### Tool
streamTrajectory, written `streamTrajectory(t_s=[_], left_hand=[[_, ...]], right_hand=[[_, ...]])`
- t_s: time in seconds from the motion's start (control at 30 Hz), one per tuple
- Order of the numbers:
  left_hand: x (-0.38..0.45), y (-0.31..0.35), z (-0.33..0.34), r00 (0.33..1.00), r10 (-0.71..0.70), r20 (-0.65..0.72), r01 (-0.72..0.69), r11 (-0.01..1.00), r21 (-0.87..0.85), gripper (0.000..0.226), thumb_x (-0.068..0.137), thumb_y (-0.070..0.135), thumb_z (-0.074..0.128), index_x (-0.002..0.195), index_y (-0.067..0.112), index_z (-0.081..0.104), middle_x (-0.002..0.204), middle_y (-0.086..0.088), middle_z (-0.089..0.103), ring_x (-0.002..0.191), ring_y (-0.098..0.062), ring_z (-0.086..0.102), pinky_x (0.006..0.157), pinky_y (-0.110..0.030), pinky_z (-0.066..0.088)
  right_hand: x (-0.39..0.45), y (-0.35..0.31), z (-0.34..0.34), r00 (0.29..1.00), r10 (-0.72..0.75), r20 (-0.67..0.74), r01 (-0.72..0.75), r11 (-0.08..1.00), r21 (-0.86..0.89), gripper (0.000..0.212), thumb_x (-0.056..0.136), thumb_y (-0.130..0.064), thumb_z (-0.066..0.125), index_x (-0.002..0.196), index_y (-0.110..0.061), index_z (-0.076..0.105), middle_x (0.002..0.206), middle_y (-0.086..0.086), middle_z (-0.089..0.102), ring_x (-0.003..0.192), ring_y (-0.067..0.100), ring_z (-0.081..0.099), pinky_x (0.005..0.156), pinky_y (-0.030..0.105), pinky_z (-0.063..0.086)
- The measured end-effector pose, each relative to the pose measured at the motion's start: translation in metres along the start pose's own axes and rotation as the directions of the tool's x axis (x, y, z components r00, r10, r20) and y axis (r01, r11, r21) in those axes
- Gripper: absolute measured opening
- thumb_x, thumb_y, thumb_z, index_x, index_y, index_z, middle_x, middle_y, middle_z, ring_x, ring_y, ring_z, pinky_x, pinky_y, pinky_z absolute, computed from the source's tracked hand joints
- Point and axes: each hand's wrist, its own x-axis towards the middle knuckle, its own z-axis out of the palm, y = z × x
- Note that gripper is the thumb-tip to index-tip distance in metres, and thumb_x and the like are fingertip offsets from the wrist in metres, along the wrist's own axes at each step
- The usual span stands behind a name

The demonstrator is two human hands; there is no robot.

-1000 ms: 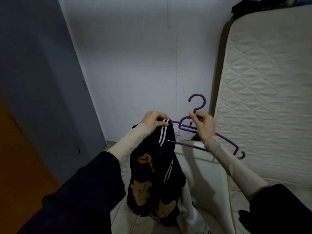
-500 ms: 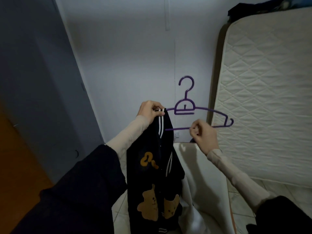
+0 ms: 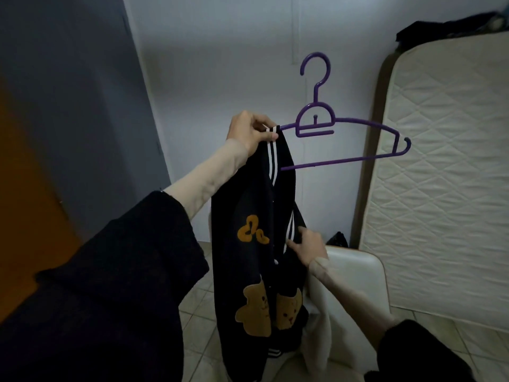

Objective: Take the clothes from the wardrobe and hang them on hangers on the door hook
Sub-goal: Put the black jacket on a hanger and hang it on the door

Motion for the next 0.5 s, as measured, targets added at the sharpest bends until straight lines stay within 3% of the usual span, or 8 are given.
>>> streamTrajectory(t_s=[0.07,0.13,0.17,0.2,0.23,0.3,0.4,0.5], left_hand=[[-0.001,-0.005,-0.006,1.000,-0.006,-0.011,0.006,1.000,0.000,0.021,0.067,0.007,0.079,0.084,0.017,0.071,0.078,-0.009,0.060,0.067,-0.013,0.051,0.071,-0.021,0.043],[-0.002,-0.013,-0.012,1.000,-0.022,-0.017,0.022,1.000,0.000,0.022,0.067,0.006,0.079,0.087,0.014,0.072,0.077,-0.008,0.059,0.066,-0.011,0.050,0.072,-0.022,0.042],[-0.004,-0.018,-0.016,0.999,-0.028,-0.019,0.028,1.000,-0.001,0.024,0.067,0.006,0.079,0.087,0.015,0.072,0.076,-0.007,0.058,0.064,-0.009,0.049,0.071,-0.021,0.042],[-0.004,-0.025,-0.020,0.999,-0.037,-0.022,0.037,0.999,-0.004,0.024,0.067,0.006,0.079,0.088,0.016,0.071,0.075,-0.007,0.057,0.063,-0.007,0.048,0.070,-0.020,0.041],[-0.006,-0.032,-0.024,0.999,-0.046,-0.024,0.046,0.999,-0.002,0.024,0.067,0.005,0.079,0.089,0.014,0.071,0.073,-0.006,0.055,0.062,-0.006,0.047,0.069,-0.019,0.041],[-0.010,-0.050,-0.030,0.997,-0.073,-0.021,0.073,0.997,0.014,0.025,0.068,0.005,0.078,0.092,0.006,0.072,0.069,-0.002,0.053,0.061,-0.005,0.046,0.065,-0.014,0.039],[-0.020,-0.076,-0.032,0.993,-0.120,-0.006,0.120,0.993,0.002,0.027,0.068,0.003,0.078,0.093,0.001,0.071,0.068,-0.001,0.053,0.062,-0.005,0.046,0.060,-0.005,0.037],[-0.032,-0.094,-0.031,0.986,-0.161,0.038,0.163,0.985,-0.061,0.028,0.069,0.000,0.076,0.096,0.005,0.069,0.071,-0.003,0.055,0.066,-0.005,0.048,0.059,0.000,0.038]], right_hand=[[0.002,-0.006,-0.003,0.998,-0.040,0.039,0.039,0.999,0.038,0.026,0.086,-0.019,0.062,0.106,-0.002,0.061,0.098,0.016,0.066,0.094,0.029,0.061,0.081,0.031,0.046],[0.003,-0.004,-0.007,0.995,-0.054,0.080,0.042,0.988,0.147,0.013,0.083,-0.015,0.067,0.088,-0.003,0.063,0.075,0.012,0.060,0.074,0.023,0.056,0.067,0.029,0.042],[0.003,0.000,-0.011,0.996,-0.037,0.081,0.018,0.974,0.226,0.014,0.080,-0.012,0.069,0.073,-0.007,0.059,0.062,0.007,0.053,0.063,0.019,0.049,0.060,0.026,0.039],[0.003,0.006,-0.014,0.998,-0.023,0.063,0.003,0.954,0.299,0.029,0.078,-0.010,0.071,0.061,-0.012,0.048,0.052,0.000,0.043,0.055,0.015,0.040,0.054,0.023,0.035],[0.003,0.013,-0.020,0.999,-0.014,0.039,-0.001,0.934,0.358,0.040,0.077,-0.007,0.072,0.056,-0.015,0.039,0.045,-0.007,0.036,0.052,0.013,0.033,0.052,0.024,0.033],[0.002,0.025,-0.035,1.000,-0.002,0.017,-0.006,0.897,0.442,0.042,0.079,-0.005,0.069,0.054,-0.015,0.037,0.035,-0.010,0.032,0.046,0.009,0.033,0.051,0.024,0.034],[-0.001,0.028,-0.064,0.997,-0.071,0.031,0.050,0.891,0.451,0.034,0.085,-0.005,0.061,0.056,-0.014,0.047,0.035,-0.011,0.044,0.039,-0.001,0.040,0.044,0.014,0.037],[0.000,0.034,-0.089,0.996,-0.093,0.005,0.080,0.883,0.462,0.034,0.088,-0.008,0.058,0.056,-0.016,0.049,0.041,-0.011,0.042,0.041,-0.002,0.037,0.046,0.019,0.032]])
